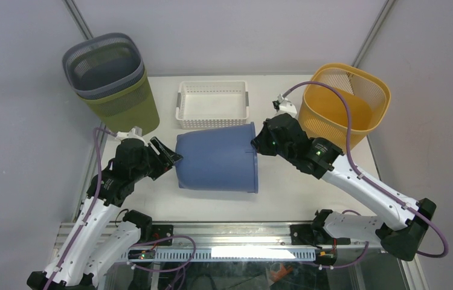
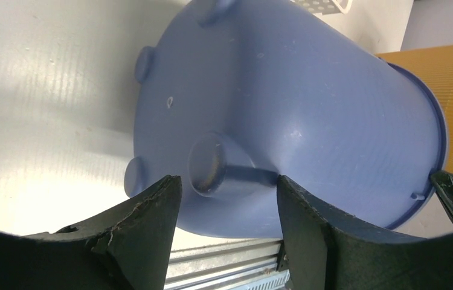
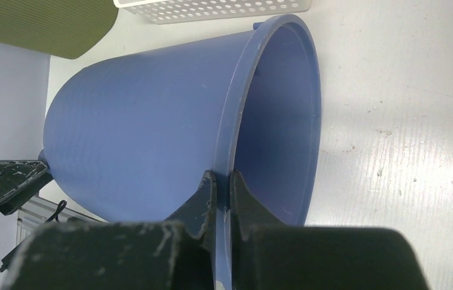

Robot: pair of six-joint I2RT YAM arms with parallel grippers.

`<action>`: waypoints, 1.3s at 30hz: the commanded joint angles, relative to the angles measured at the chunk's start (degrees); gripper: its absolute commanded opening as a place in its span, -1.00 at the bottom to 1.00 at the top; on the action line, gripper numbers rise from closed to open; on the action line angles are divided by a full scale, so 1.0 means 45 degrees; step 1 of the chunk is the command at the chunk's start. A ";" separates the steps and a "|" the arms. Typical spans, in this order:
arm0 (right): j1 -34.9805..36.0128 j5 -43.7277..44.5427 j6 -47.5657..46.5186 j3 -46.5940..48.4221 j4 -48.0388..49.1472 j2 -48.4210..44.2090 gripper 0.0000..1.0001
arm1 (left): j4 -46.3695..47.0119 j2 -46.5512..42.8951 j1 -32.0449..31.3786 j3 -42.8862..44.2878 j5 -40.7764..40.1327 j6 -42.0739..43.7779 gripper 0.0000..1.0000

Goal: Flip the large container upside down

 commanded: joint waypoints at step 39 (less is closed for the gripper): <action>-0.0037 -0.0624 -0.0223 -0.0721 -0.0998 0.0233 -1.00 | 0.1836 0.0730 0.0170 -0.1347 0.0718 0.0558 0.24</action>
